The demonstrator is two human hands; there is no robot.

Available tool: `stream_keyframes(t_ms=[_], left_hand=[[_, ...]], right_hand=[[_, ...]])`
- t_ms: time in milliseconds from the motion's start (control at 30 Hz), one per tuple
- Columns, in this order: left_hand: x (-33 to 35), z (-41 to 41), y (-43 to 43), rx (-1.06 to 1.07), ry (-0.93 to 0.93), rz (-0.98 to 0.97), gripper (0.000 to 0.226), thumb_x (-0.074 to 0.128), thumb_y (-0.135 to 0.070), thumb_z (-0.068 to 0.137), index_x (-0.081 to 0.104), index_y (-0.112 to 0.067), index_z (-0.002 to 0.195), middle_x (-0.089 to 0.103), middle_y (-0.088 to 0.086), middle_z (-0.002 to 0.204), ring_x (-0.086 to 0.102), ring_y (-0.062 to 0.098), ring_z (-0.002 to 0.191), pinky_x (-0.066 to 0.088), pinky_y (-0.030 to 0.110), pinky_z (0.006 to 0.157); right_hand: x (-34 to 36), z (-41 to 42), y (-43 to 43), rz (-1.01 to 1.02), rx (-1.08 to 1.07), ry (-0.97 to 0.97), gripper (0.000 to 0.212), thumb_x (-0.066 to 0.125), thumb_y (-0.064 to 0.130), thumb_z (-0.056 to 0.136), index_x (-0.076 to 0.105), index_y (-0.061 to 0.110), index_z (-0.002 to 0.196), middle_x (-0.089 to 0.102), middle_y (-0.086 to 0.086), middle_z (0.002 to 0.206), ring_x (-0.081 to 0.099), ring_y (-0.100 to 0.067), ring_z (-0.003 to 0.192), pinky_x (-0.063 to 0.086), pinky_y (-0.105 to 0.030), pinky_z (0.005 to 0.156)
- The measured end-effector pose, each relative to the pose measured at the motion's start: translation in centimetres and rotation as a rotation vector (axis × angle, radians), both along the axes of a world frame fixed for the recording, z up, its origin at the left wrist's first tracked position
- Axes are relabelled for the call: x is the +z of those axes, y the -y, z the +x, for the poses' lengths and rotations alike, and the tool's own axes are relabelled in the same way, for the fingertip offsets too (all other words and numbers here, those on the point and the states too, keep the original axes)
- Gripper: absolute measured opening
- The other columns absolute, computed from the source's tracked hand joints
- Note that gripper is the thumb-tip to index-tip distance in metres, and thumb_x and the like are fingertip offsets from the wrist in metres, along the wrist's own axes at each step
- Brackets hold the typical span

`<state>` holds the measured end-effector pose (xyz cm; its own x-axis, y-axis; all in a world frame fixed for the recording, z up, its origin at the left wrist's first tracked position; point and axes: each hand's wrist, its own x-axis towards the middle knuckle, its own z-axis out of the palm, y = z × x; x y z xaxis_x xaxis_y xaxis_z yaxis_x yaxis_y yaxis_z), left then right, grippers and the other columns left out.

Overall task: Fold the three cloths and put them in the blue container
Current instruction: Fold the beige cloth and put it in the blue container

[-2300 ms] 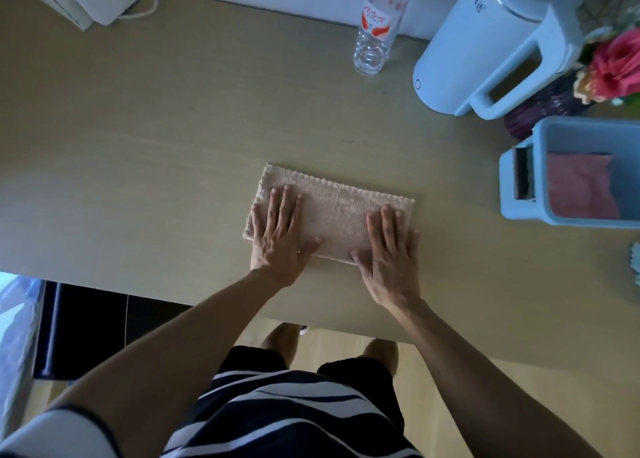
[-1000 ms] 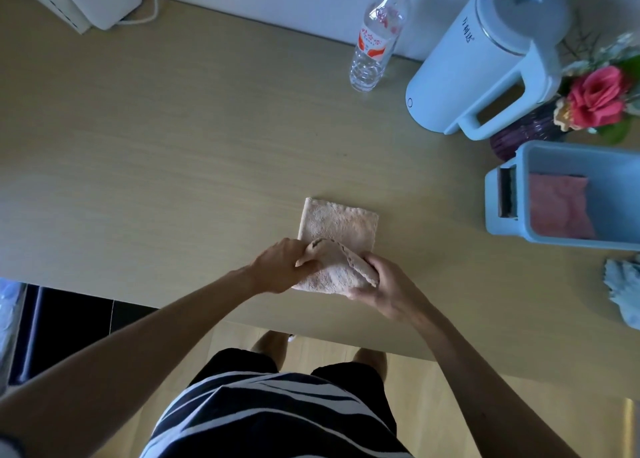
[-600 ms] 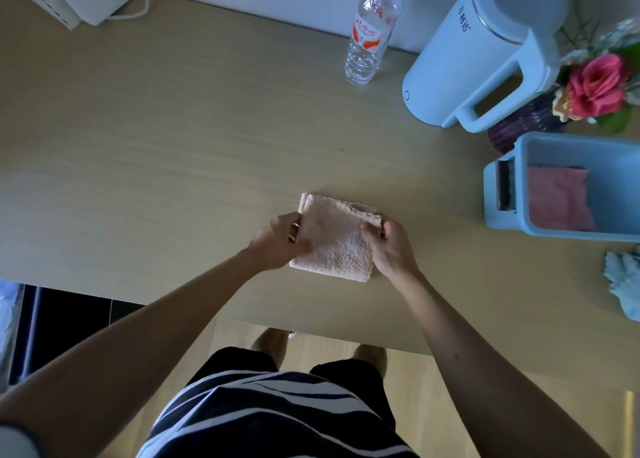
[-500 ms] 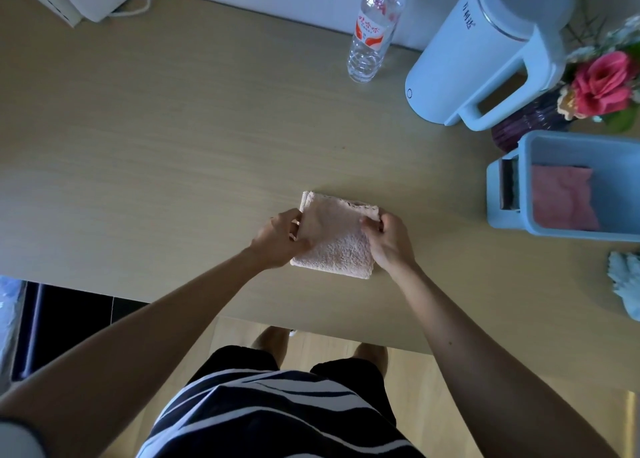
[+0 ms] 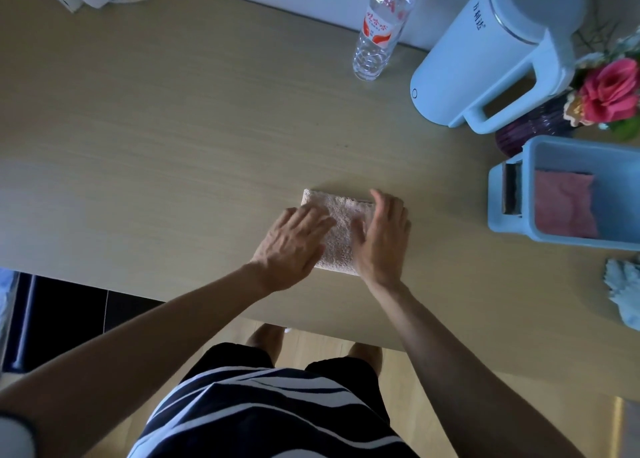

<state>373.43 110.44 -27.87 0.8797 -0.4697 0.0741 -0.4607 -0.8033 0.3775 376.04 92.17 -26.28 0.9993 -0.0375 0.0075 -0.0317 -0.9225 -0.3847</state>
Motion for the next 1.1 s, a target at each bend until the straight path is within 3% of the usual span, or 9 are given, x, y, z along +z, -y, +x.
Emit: stream_keyframes(t_ms=[100,233,400,500,633,733,833,1033,1100], left_hand=[[-1.6,-0.2,0.3,-0.1,-0.061,0.126,0.06,0.045,-0.035,0.1,0.038,-0.005,0.151,0.033,0.015,0.16,0.024,0.031,0.152,0.022,0.048,0.122],[-3.1,-0.1,-0.4,-0.066,-0.213,0.167,0.074,0.032,-0.054,0.101,0.014,-0.01,0.159,0.009,0.006,0.168,0.001,0.023,0.156,0.008,0.053,0.125],[-3.8,0.2,-1.2,-0.013,-0.239,0.214,0.083,0.011,-0.066,0.097,0.008,-0.012,0.16,0.001,0.007,0.169,-0.001,0.024,0.156,0.004,0.057,0.124],[-3.9,0.4,-1.5,0.018,-0.241,0.23,0.084,0.021,-0.066,0.097,0.006,-0.011,0.16,0.0,0.007,0.169,-0.002,0.023,0.156,0.005,0.057,0.124],[-2.7,1.5,-0.9,0.016,-0.219,0.261,0.084,0.037,-0.058,0.096,0.019,-0.004,0.157,0.017,0.014,0.166,0.009,0.027,0.155,0.005,0.051,0.126],[-1.5,3.4,0.2,0.013,-0.161,0.256,0.075,0.055,-0.047,0.095,0.035,0.001,0.149,0.04,0.018,0.154,0.032,0.032,0.147,0.023,0.046,0.123],[-1.0,5.2,1.2,0.003,-0.124,0.255,0.068,0.064,-0.05,0.09,0.049,-0.001,0.135,0.059,0.014,0.128,0.056,0.032,0.119,0.042,0.041,0.107],[0.5,6.7,2.7,0.042,-0.291,0.352,0.043,0.056,-0.052,0.095,0.062,-0.015,0.114,0.06,0.006,0.113,0.063,0.025,0.102,0.043,0.038,0.098],[1.0,7.0,2.9,0.074,-0.412,0.27,0.031,0.063,-0.039,0.092,0.065,-0.013,0.109,0.059,0.008,0.111,0.065,0.027,0.1,0.05,0.037,0.089]], right_hand=[[-1.3,-1.8,-0.8,-0.02,0.229,-0.094,0.059,0.042,0.035,0.102,0.032,0.01,0.154,0.036,-0.012,0.159,0.031,-0.029,0.148,0.032,-0.046,0.117],[-4.1,-4.1,0.0,-0.221,0.374,-0.256,0.078,0.038,0.052,0.099,0.012,0.011,0.16,0.005,-0.011,0.17,0.003,-0.032,0.157,0.02,-0.054,0.123],[-4.5,-4.6,1.4,-0.275,0.314,-0.285,0.079,0.028,0.061,0.101,0.005,0.015,0.161,-0.004,-0.008,0.17,-0.006,-0.029,0.157,0.008,-0.056,0.125],[-4.5,-4.6,1.8,-0.289,0.286,-0.302,0.081,0.023,0.063,0.099,0.001,0.016,0.161,-0.008,-0.008,0.17,-0.005,-0.031,0.156,0.006,-0.056,0.125],[-4.1,-4.9,1.5,-0.27,0.206,-0.358,0.083,0.008,0.066,0.097,0.002,0.013,0.161,-0.003,-0.007,0.17,0.0,-0.031,0.157,0.007,-0.057,0.125],[-3.2,-5.6,1.3,-0.211,0.061,-0.405,0.083,0.015,0.063,0.097,0.004,0.01,0.16,0.007,-0.01,0.169,0.003,-0.031,0.157,0.009,-0.057,0.124],[-1.7,-7.1,1.6,-0.176,0.022,-0.354,0.082,0.02,0.06,0.098,0.007,0.009,0.16,0.008,-0.012,0.169,0.004,-0.028,0.157,0.009,-0.055,0.125],[1.6,-9.8,3.9,-0.078,-0.073,-0.234,0.08,0.031,0.056,0.098,0.007,0.012,0.16,0.013,-0.013,0.168,0.013,-0.028,0.156,0.015,-0.054,0.124],[2.5,-10.0,4.4,-0.008,-0.117,-0.22,0.08,0.039,0.053,0.099,0.007,0.014,0.161,0.017,-0.013,0.167,0.019,-0.029,0.154,0.016,-0.052,0.124]])
